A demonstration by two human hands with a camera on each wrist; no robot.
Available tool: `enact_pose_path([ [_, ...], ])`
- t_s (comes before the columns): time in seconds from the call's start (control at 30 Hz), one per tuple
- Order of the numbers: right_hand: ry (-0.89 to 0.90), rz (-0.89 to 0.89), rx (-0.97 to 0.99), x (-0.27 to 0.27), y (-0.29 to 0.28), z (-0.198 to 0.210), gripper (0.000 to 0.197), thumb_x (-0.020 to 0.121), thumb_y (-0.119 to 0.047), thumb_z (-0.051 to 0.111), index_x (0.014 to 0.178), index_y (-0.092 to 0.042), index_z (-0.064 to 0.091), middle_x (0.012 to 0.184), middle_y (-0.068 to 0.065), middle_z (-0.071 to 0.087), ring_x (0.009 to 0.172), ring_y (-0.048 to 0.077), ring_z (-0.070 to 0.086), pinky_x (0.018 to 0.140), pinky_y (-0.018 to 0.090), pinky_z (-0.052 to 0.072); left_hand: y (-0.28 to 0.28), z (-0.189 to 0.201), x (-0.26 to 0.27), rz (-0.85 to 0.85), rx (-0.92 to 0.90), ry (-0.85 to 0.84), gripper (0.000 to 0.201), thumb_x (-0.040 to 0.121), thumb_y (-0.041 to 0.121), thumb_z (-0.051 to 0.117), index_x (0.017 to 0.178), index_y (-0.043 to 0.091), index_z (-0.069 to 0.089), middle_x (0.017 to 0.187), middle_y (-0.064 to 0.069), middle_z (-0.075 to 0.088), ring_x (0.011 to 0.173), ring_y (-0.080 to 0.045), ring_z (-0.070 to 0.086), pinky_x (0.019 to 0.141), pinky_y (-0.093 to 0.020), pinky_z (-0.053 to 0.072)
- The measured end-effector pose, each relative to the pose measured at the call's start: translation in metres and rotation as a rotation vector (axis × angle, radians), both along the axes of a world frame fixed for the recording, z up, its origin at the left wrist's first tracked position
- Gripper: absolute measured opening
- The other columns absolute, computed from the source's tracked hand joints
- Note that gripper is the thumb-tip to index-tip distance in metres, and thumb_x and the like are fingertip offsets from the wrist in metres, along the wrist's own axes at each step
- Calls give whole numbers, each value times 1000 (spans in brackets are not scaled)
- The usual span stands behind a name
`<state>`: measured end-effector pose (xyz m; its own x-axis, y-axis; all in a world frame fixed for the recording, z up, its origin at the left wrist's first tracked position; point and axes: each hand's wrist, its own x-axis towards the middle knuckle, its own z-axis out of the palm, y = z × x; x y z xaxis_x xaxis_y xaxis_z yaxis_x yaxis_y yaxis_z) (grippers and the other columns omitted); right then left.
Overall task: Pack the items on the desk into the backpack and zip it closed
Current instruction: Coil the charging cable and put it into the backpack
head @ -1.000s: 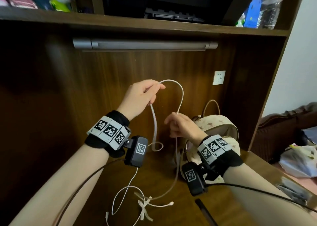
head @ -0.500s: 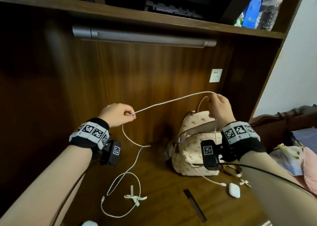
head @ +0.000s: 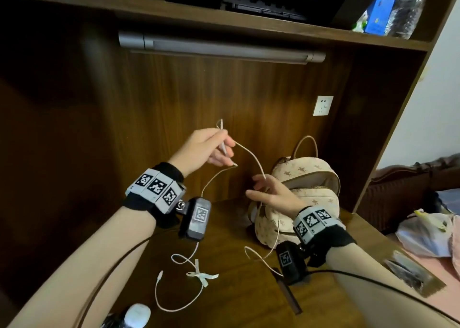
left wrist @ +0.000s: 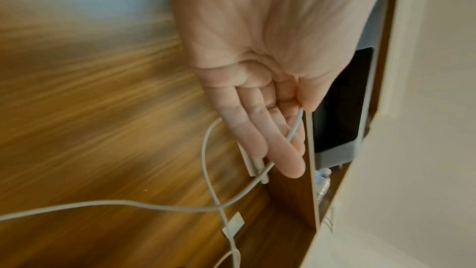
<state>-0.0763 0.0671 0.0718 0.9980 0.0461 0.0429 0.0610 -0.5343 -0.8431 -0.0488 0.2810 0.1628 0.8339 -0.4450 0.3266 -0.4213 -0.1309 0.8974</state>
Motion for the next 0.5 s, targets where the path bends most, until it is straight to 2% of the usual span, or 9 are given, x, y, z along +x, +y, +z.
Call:
enact_pose_path([
  [0.07, -59, 25, -31, -1, 13, -1, 72, 78, -38, 72, 138, -17, 38, 128, -2, 48, 114, 10, 47, 86, 18, 39, -9, 9, -11, -49, -7, -25, 28, 102, 25, 38, 95, 13, 62, 86, -5, 68, 75, -16, 71, 72, -24, 58],
  [0.17, -138, 18, -8, 4, 26, -4, 82, 77, -39, 73, 144, -19, 30, 139, -3, 40, 123, 8, 40, 88, 15, 37, -17, 20, -25, -89, 2, -73, 25, 102, 25, 38, 99, 15, 62, 92, -4, 69, 81, -14, 72, 74, -22, 57],
  [0.27, -175, -3, 78, 6, 40, -8, 87, 77, -40, 73, 147, -18, 25, 144, -3, 36, 132, 10, 35, 104, 24, 34, -18, 31, -34, -104, -15, -126, 25, 102, 25, 38, 98, 16, 61, 92, -3, 69, 82, -13, 72, 73, -20, 56],
  [0.33, -169, -35, 111, 9, 47, -14, 69, 80, -41, 70, 139, -19, 41, 137, -6, 47, 126, 9, 44, 104, 27, 38, -15, 37, -37, -106, -30, -150, 26, 102, 24, 38, 95, 15, 61, 89, -3, 69, 81, -14, 72, 71, -19, 55],
  [0.4, -183, -40, 109, 11, 53, -20, 34, 87, -38, 63, 115, -20, 61, 115, -4, 65, 106, 9, 60, 99, 32, 46, -10, 41, -38, -88, -44, -179, 27, 102, 23, 38, 93, 14, 61, 86, -1, 69, 79, -14, 72, 70, -20, 55],
  [0.43, -200, -46, 107, 12, 54, -24, 23, 89, -36, 59, 102, -19, 67, 102, -3, 69, 97, 10, 63, 96, 36, 48, -7, 42, -38, -67, -58, -187, 27, 102, 23, 38, 92, 14, 61, 84, 0, 69, 78, -14, 72, 69, -20, 55],
  [0.47, -208, -53, 113, 12, 54, -27, 21, 90, -36, 58, 95, -18, 68, 96, -2, 70, 92, 11, 64, 94, 38, 49, -2, 42, -37, -44, -76, -185, 27, 102, 23, 38, 91, 15, 61, 83, 1, 69, 78, -14, 72, 69, -20, 55],
  [0.5, -197, -56, 119, 11, 53, -29, 20, 89, -36, 60, 95, -18, 67, 96, -4, 70, 93, 10, 64, 92, 36, 49, 2, 42, -36, -23, -95, -176, 27, 102, 22, 38, 92, 15, 61, 82, 1, 69, 78, -15, 72, 69, -20, 55],
])
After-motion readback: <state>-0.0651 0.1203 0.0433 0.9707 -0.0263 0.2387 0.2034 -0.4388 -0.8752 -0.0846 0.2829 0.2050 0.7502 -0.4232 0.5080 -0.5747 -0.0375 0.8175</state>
